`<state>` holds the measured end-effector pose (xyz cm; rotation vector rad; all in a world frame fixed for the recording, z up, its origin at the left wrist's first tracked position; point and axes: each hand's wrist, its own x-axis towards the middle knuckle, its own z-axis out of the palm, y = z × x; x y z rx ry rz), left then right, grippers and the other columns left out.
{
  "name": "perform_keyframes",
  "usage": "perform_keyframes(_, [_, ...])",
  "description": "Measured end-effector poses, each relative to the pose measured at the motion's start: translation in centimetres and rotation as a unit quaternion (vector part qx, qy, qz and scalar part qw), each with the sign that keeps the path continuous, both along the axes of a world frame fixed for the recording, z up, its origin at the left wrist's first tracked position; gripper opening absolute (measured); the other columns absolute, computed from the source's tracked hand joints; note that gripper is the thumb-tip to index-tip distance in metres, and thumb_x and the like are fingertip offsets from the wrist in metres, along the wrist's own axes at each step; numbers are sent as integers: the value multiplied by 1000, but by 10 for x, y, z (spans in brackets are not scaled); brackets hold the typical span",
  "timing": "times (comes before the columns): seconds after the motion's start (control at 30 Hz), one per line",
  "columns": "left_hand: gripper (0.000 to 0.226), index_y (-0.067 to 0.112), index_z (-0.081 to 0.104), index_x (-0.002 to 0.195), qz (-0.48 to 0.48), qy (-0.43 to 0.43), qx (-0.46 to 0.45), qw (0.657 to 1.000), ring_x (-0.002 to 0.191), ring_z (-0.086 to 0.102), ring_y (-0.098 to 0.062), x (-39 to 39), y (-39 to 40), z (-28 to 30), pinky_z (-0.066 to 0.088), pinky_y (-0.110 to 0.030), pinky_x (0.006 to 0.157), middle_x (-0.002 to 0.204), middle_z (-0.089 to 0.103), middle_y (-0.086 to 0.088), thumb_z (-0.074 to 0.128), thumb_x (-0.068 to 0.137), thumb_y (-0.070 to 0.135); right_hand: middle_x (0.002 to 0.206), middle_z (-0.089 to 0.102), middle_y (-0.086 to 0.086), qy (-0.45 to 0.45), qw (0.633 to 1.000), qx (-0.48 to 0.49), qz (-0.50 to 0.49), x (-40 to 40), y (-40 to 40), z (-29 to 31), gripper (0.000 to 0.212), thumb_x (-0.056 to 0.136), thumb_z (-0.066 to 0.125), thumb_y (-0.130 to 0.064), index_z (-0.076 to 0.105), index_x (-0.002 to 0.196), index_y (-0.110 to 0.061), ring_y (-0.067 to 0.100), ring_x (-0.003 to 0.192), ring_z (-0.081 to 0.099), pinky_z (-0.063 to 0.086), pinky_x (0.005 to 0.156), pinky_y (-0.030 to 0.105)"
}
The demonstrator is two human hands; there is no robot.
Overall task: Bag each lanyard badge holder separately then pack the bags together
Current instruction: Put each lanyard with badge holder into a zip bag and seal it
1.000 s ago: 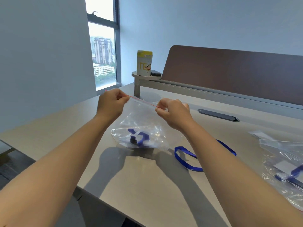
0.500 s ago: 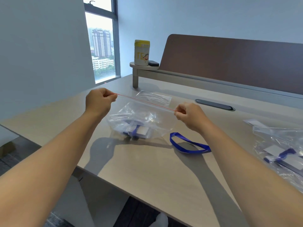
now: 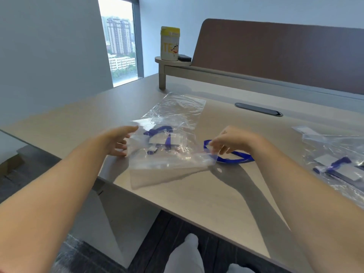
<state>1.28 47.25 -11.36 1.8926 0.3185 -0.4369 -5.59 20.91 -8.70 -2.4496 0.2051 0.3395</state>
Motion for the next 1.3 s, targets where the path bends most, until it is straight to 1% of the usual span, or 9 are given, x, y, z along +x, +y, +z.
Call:
perform_keyframes(0.07, [28, 11, 39, 105, 30, -11, -12, 999, 64, 43, -16, 1, -10, -2, 46, -18, 35, 81, 42, -6, 54, 90, 30, 77, 66, 1, -14, 1000, 15, -21, 6, 1, -4, 35, 89, 52, -32, 70, 81, -3, 15, 76, 60, 48, 85, 32])
perform_keyframes(0.2, [31, 12, 38, 108, 39, -26, -32, 998, 70, 47, -19, 15, -22, -8, 45, -18, 35, 103, 40, -11, 60, 87, 15, 101, 67, 20, -69, 996, 12, -61, 30, 12, -15, 39, 88, 55, -30, 65, 103, 4, 25, 86, 59, 48, 93, 44])
perform_keyframes(0.4, [29, 8, 41, 70, 6, -33, 12, 999, 47, 29, -14, 34, -37, -20, 26, -22, 44, 59, 30, -5, 68, 79, 7, 76, 53, 7, -47, 996, 5, -75, 68, 41, -34, 19, 81, 66, -20, 58, 86, -3, 22, 76, 51, 38, 59, 26])
perform_keyframes(0.5, [35, 8, 38, 59, -28, -54, 53, 997, 23, 31, -10, 38, -43, -23, 24, -11, 30, 48, 31, -6, 66, 80, 3, 68, 48, 4, -43, 995, 27, -84, 78, 46, -38, 26, 79, 69, -16, 48, 66, -9, 20, 67, 49, 35, 52, 24])
perform_keyframes(0.63, [34, 9, 41, 57, -53, -100, 21, 993, 29, 31, -9, 43, -41, -23, 18, -6, 26, 35, 35, -1, 60, 84, -1, 93, 56, 8, -69, 994, 32, -80, 80, 42, -41, 26, 80, 68, -17, 60, 98, -1, 24, 89, 52, 39, 71, 27])
perform_keyframes(0.87, [20, 13, 56, 69, -7, -173, -92, 981, 35, 37, -4, 42, -35, 9, 26, -7, 33, 34, 53, 6, 58, 85, 1, 99, 61, 8, -204, 968, 113, -95, 70, 36, -24, 30, 82, 61, -30, 59, 100, -6, 27, 101, 57, 42, 97, 43])
perform_keyframes(1.07, [13, 6, 55, 77, -23, -196, -191, 961, 27, 37, -2, 31, -66, 48, 27, -7, 29, 33, 51, 4, 53, 88, 1, 73, 59, 3, -233, 927, 284, -79, 42, 20, 20, 12, 91, 48, -11, 46, 80, -13, 13, 59, 58, 50, 57, 21])
perform_keyframes(1.23, [9, 11, 56, 79, -83, -201, -206, 954, 55, 38, -11, 11, -131, 74, 42, -10, 37, 71, 53, -6, 57, 88, 11, 74, 57, 10, -284, 886, 323, -174, 11, -35, 38, 22, 94, 42, -7, 38, 76, -17, 11, 43, 57, 48, 37, 14])
perform_keyframes(1.3, [8, 9, 56, 91, -110, -200, -201, 953, 64, 49, -13, 2, -163, 77, 51, -15, 54, 83, 57, -6, 55, 90, 16, 76, 54, 15, -314, 861, 327, -229, -6, -67, 37, 25, 93, 41, -3, 36, 72, -16, 5, 29, 51, 45, 33, 15])
